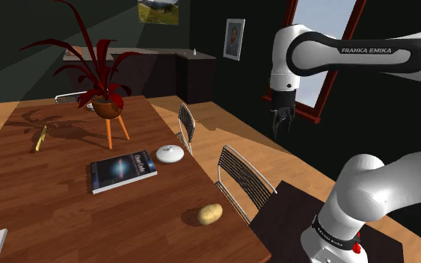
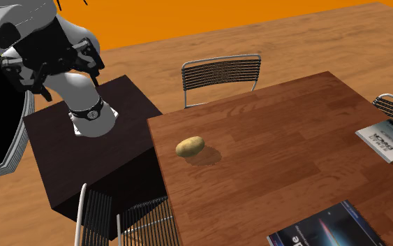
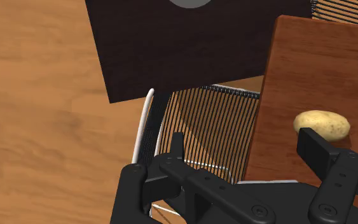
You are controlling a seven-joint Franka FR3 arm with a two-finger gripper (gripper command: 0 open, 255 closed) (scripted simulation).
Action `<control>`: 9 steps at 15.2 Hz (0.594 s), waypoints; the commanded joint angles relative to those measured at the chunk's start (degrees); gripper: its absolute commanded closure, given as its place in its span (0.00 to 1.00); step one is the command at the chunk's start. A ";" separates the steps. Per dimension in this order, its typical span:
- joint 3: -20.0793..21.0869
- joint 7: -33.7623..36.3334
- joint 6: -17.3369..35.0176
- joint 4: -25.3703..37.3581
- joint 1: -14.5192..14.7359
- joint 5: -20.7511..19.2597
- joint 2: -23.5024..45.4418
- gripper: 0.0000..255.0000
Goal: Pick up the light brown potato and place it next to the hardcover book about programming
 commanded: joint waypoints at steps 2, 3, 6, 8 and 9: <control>0.06 -1.47 2.35 -1.39 0.87 0.03 0.44 0.00; 0.12 -2.92 4.72 -2.73 1.75 0.06 0.96 0.00; 0.37 -7.23 11.96 -6.40 4.42 0.25 2.94 0.00; 0.60 -10.08 16.89 -8.56 6.21 0.45 4.63 0.00; 0.71 -11.49 19.39 -9.55 7.12 0.56 5.59 0.00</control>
